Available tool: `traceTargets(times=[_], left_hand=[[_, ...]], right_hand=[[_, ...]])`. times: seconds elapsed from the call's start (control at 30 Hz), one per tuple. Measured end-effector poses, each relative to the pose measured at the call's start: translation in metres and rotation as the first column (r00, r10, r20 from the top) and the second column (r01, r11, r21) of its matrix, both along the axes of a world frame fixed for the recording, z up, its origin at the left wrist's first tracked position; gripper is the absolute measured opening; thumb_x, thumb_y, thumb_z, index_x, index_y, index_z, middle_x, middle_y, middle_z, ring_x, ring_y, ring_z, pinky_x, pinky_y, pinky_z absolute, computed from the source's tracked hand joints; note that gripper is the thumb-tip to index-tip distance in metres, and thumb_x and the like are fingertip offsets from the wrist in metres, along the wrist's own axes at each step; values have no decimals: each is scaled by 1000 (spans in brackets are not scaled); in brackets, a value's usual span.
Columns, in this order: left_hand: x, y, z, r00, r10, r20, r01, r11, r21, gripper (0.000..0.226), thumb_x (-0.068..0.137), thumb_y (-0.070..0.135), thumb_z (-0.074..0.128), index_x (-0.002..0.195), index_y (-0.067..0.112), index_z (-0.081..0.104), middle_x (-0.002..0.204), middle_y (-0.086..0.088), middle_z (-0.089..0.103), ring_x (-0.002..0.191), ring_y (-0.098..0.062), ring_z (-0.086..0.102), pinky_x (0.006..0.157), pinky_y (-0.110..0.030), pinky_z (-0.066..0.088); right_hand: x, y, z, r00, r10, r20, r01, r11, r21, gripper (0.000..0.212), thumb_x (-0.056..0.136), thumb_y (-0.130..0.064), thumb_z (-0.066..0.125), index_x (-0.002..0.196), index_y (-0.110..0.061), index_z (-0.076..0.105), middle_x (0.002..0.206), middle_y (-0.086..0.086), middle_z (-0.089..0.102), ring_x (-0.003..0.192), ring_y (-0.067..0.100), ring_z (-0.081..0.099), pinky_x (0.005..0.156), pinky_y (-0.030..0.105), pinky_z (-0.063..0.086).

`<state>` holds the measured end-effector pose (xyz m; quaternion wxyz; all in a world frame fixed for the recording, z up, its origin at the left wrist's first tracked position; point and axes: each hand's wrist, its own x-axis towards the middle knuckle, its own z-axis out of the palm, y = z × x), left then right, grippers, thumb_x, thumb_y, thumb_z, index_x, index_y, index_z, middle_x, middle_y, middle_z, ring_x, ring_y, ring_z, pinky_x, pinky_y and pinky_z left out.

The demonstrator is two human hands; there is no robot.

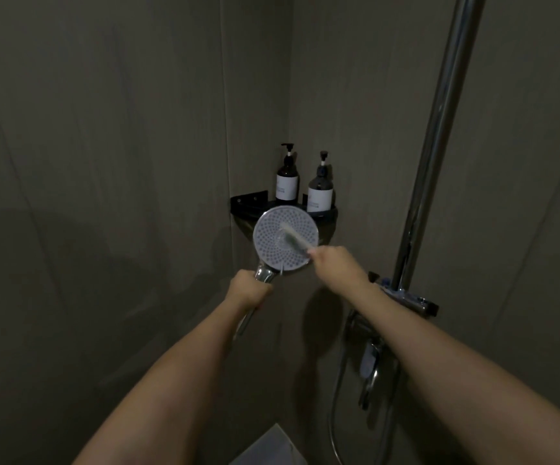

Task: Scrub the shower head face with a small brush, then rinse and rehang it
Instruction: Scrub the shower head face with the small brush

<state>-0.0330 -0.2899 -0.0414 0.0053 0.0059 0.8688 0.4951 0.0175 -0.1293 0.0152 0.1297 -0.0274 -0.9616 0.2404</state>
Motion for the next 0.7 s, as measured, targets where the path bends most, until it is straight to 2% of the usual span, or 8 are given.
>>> traceTargets(times=[0.07, 0.13, 0.2, 0.3, 0.4, 0.53, 0.57, 0.7], left_hand=[[0, 3, 2, 1000, -8, -5, 8, 1000, 19, 22, 73, 9, 64, 57, 13, 50, 60, -7, 54, 48, -17, 50, 52, -26, 45], [1, 4, 3, 1000, -11, -1, 11, 1000, 23, 21, 73, 9, 63, 57, 13, 50, 57, -6, 53, 49, -20, 51, 54, -28, 45], [2, 2, 2, 1000, 6, 6, -6, 1000, 7, 19, 73, 9, 62, 58, 13, 50, 58, -7, 54, 50, -21, 52, 55, -28, 46], [2, -1, -1, 1000, 24, 12, -24, 1000, 11, 22, 74, 7, 60, 56, 13, 48, 55, -6, 52, 46, -19, 50, 53, -27, 44], [2, -2, -1, 999, 24, 22, -24, 1000, 11, 23, 75, 8, 61, 56, 13, 48, 53, -5, 51, 44, -17, 49, 47, -24, 42], [-1, -8, 0, 999, 42, 9, -42, 999, 33, 19, 73, 9, 61, 59, 12, 50, 55, -6, 51, 47, -19, 49, 56, -30, 46], [-2, -10, -1, 999, 49, 9, -50, 998, 39, 18, 73, 9, 61, 59, 12, 51, 56, -6, 52, 47, -20, 49, 57, -31, 46], [-6, -12, -3, 998, 66, 4, -66, 997, 30, 20, 73, 7, 60, 56, 12, 50, 54, -6, 51, 48, -21, 49, 56, -31, 46]], right_hand=[[-1, -6, -12, 995, 70, 77, -76, 995, 70, 35, 100, -28, 33, 110, -12, 62, 95, 15, 64, 84, 28, 63, 71, 37, 52], [-8, 7, -12, 990, -76, 117, 83, 995, -54, 33, 100, -26, 35, 114, -13, 62, 92, 11, 61, 77, 24, 60, 61, 31, 49], [-11, 20, -8, 979, -193, 73, 203, 964, -171, 35, 100, -25, 35, 118, -11, 61, 97, 13, 62, 78, 25, 58, 62, 28, 44], [-10, 12, -3, 994, -103, -44, 103, 994, -22, 36, 101, -26, 33, 114, -8, 62, 99, 17, 65, 79, 28, 60, 66, 34, 49], [-3, -1, -16, 999, 33, 31, -38, 988, 151, 36, 100, -29, 33, 112, -11, 61, 96, 17, 65, 85, 31, 64, 72, 39, 53], [-7, 38, -15, 967, -253, 25, 255, 961, -104, 36, 100, -18, 33, 117, -1, 60, 107, 22, 64, 97, 34, 62, 76, 37, 47], [-6, 44, -14, 960, -281, -5, 279, 955, -97, 36, 100, -17, 34, 118, 0, 60, 110, 24, 64, 100, 36, 62, 79, 37, 48], [3, 19, -11, 998, 33, -51, -28, 994, 110, 37, 101, -29, 33, 112, -7, 61, 102, 19, 66, 91, 33, 63, 76, 39, 49]])
